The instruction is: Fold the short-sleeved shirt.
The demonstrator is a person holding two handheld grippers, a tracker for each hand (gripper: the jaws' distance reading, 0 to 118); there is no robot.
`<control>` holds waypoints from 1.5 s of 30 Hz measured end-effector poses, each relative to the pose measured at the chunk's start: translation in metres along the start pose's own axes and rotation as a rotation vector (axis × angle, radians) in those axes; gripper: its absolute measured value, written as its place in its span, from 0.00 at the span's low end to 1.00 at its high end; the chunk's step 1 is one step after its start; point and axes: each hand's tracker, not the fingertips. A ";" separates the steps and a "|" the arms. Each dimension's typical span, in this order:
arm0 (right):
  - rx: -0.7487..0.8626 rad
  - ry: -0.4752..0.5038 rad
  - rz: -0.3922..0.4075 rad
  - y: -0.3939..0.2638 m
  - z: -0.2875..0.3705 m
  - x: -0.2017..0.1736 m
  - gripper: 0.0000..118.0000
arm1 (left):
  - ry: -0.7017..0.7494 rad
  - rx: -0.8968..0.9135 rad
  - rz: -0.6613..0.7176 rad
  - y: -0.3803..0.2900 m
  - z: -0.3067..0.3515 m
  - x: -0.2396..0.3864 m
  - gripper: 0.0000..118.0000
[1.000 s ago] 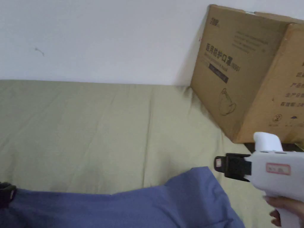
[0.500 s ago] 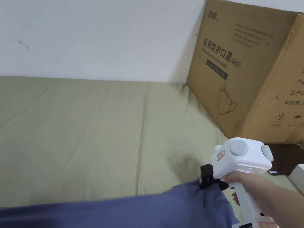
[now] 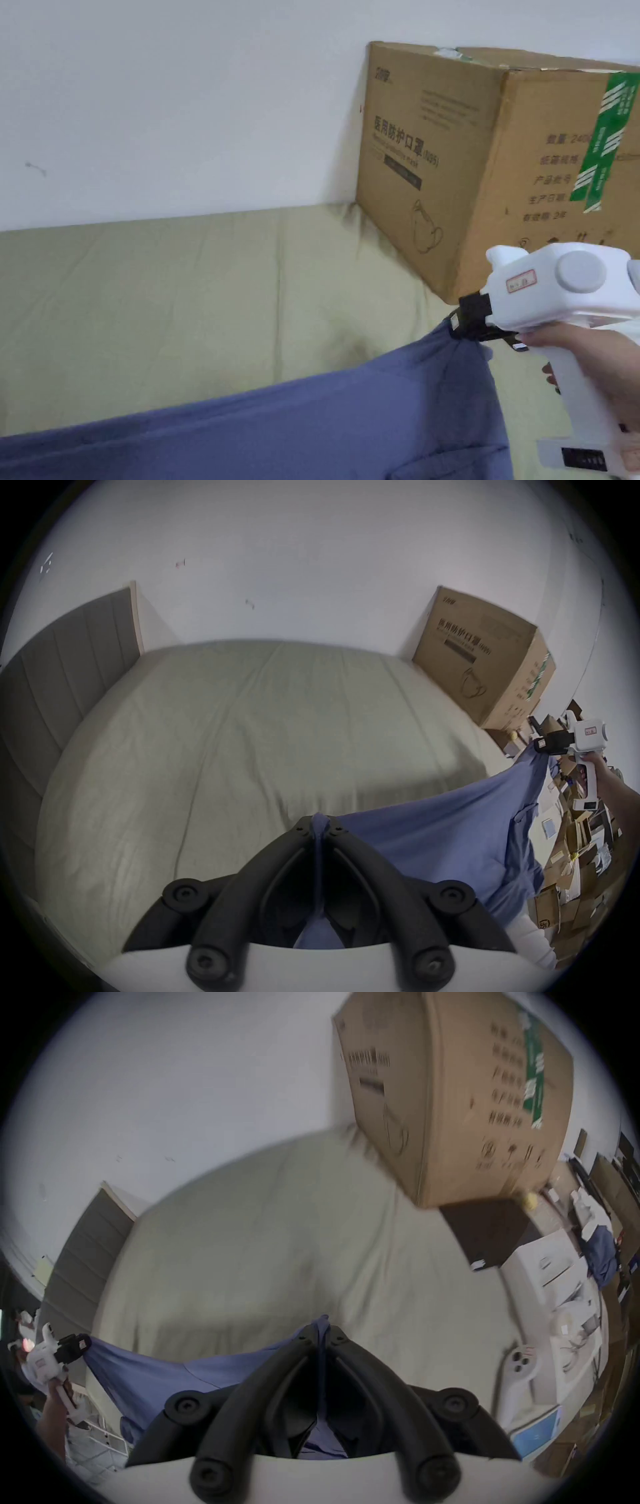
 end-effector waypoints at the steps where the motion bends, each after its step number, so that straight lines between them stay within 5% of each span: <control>1: 0.035 0.008 0.009 0.001 0.025 -0.003 0.03 | -0.009 0.028 -0.010 0.006 0.016 0.005 0.02; 9: 0.223 0.047 0.068 0.016 0.171 -0.027 0.03 | -0.041 0.174 -0.066 0.051 0.117 0.029 0.02; 19: 0.388 0.028 0.074 0.085 0.235 -0.054 0.03 | -0.061 0.267 -0.084 0.109 0.160 0.039 0.02; 26: 0.414 -0.058 0.149 0.148 0.199 -0.079 0.03 | -0.002 0.295 -0.055 0.170 0.127 0.037 0.02; 34: 0.457 -0.113 0.148 0.236 0.122 -0.099 0.03 | 0.045 0.318 -0.031 0.245 0.059 0.018 0.02; 45: 0.698 -0.184 0.224 0.311 0.089 -0.144 0.03 | 0.145 0.508 -0.022 0.327 -0.002 0.011 0.02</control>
